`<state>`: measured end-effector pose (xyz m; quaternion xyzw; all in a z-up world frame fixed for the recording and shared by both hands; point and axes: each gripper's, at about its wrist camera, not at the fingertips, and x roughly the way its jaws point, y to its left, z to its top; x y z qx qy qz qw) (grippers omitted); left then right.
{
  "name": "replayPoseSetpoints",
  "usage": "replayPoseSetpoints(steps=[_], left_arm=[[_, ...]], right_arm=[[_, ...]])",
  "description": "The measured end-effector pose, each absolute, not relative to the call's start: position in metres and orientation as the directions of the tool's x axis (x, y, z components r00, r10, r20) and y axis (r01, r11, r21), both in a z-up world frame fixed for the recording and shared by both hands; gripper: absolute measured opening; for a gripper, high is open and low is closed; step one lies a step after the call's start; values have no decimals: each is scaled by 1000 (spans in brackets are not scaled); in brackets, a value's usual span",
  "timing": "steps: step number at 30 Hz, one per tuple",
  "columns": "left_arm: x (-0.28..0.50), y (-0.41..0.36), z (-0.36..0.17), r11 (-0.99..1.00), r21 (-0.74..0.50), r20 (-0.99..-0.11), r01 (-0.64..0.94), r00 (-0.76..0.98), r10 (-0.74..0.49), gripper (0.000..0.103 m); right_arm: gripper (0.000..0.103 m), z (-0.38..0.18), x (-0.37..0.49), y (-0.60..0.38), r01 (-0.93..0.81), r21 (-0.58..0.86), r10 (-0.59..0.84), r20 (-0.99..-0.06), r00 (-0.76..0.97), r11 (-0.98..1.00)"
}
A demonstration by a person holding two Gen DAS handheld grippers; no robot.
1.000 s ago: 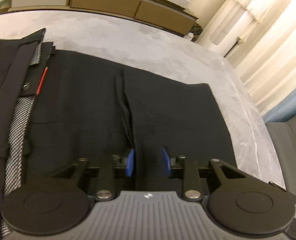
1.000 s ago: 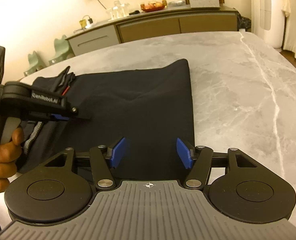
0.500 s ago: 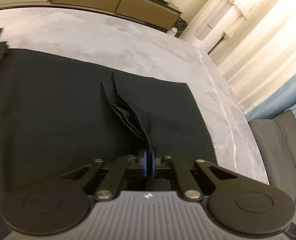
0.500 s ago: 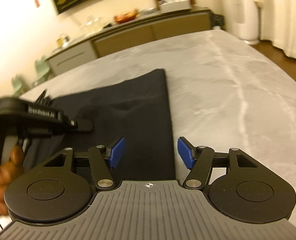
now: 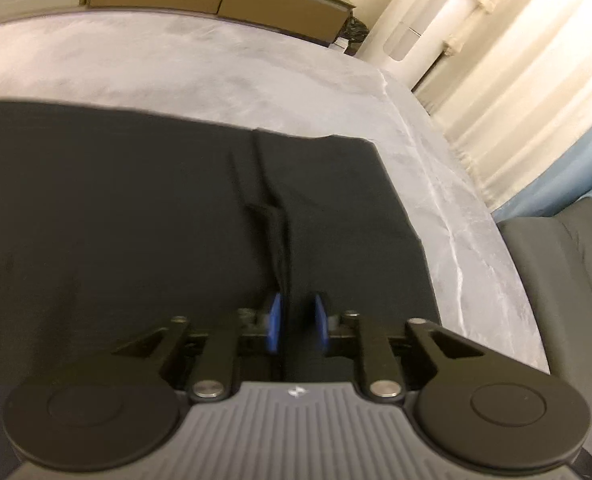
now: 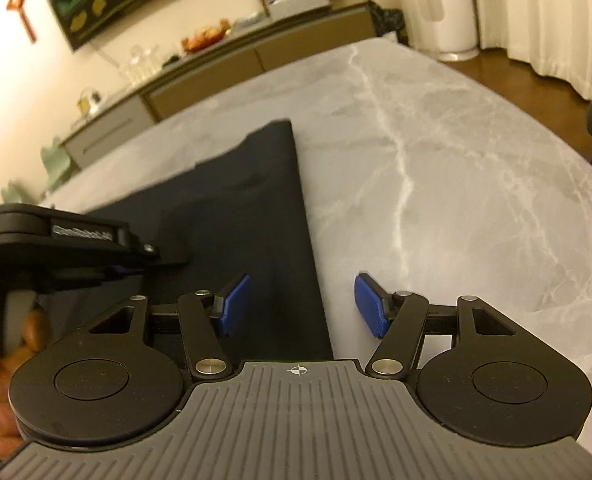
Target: Fold clothes
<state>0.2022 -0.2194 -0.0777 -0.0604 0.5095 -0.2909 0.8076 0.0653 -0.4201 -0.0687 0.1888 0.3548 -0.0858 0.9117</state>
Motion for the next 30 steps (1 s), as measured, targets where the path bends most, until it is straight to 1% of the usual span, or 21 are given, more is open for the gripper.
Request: replayPoseSetpoints(steps=[1, 2, 3, 4, 5, 6, 7, 8, 9, 11, 12, 13, 14, 15, 16, 19, 21, 23, 26, 28, 30], left_arm=[[201, -215, -74, 820, -391, -789, 418, 307, -533, 32], [199, -210, -65, 824, -369, -783, 430, 333, -525, 36], [196, -205, -56, 830, -341, -774, 441, 369, -514, 45], [195, -204, -44, 835, -316, -760, 450, 406, -507, 53], [195, -206, -33, 831, -307, -746, 464, 425, -513, 58], [195, -209, -23, 824, -301, -731, 479, 440, -522, 66], [196, -217, -15, 808, -308, -722, 503, 429, -543, 74], [197, -226, -8, 787, -318, -715, 528, 412, -565, 79], [199, -238, -6, 763, -327, -719, 557, 377, -584, 88], [204, -267, -14, 704, -347, -746, 619, 273, -608, 90], [206, -279, -21, 705, -332, -768, 627, 254, -587, 89], [208, -289, -29, 714, -308, -793, 629, 245, -558, 77], [211, -294, -36, 718, -295, -809, 630, 234, -539, 61], [213, -298, -44, 721, -285, -824, 632, 223, -522, 19], [216, -294, -47, 726, -291, -828, 623, 216, -517, 10], [219, -253, -35, 715, -349, -771, 606, 248, -586, 7], [220, -218, -23, 714, -383, -732, 586, 279, -621, 7], [222, -172, -16, 733, -394, -709, 555, 323, -626, 7], [229, -116, -29, 787, -379, -731, 487, 365, -577, 7], [236, -92, -46, 827, -361, -765, 431, 371, -527, 7], [240, -78, -64, 852, -340, -794, 397, 365, -487, 7]], right_arm=[[63, -69, 66, -416, 282, 259, -32, -682, 731, 924], [58, -69, 66, -412, 274, 237, -40, -684, 728, 932], [33, -69, 66, -408, 261, 210, -48, -686, 726, 942], [22, -68, 66, -403, 246, 177, -60, -687, 725, 953], [13, -68, 66, -398, 230, 143, -71, -687, 723, 963], [5, -66, 65, -391, 213, 93, -94, -680, 727, 973], [5, -63, 63, -383, 196, 24, -131, -663, 737, 980], [5, -60, 61, -373, 179, -45, -166, -641, 750, 983], [4, -57, 59, -364, 162, -99, -189, -617, 764, 982], [4, -52, 53, -348, 127, -166, -201, -579, 790, 978], [4, -50, 50, -341, 104, -188, -193, -559, 806, 977], [4, -48, 46, -333, 77, -206, -179, -539, 823, 975], [4, -47, 44, -327, 56, -222, -168, -524, 835, 973], [4, -46, 42, -323, 43, -233, -161, -516, 841, 971], [4, -46, 41, -320, 31, -241, -154, -512, 845, 970], [4, -41, 42, -313, 1, -222, -114, -499, 859, 975], [4, -32, 41, -304, -31, -195, -66, -471, 879, 980], [4, -21, 40, -285, -89, -170, 5, -442, 897, 981], [4, -16, 48, -249, -174, -131, 100, -443, 891, 976], [4, -23, 60, -223, -221, -108, 145, -475, 868, 969], [5, -39, 71, -196, -263, -123, 164, -518, 839, 957]])
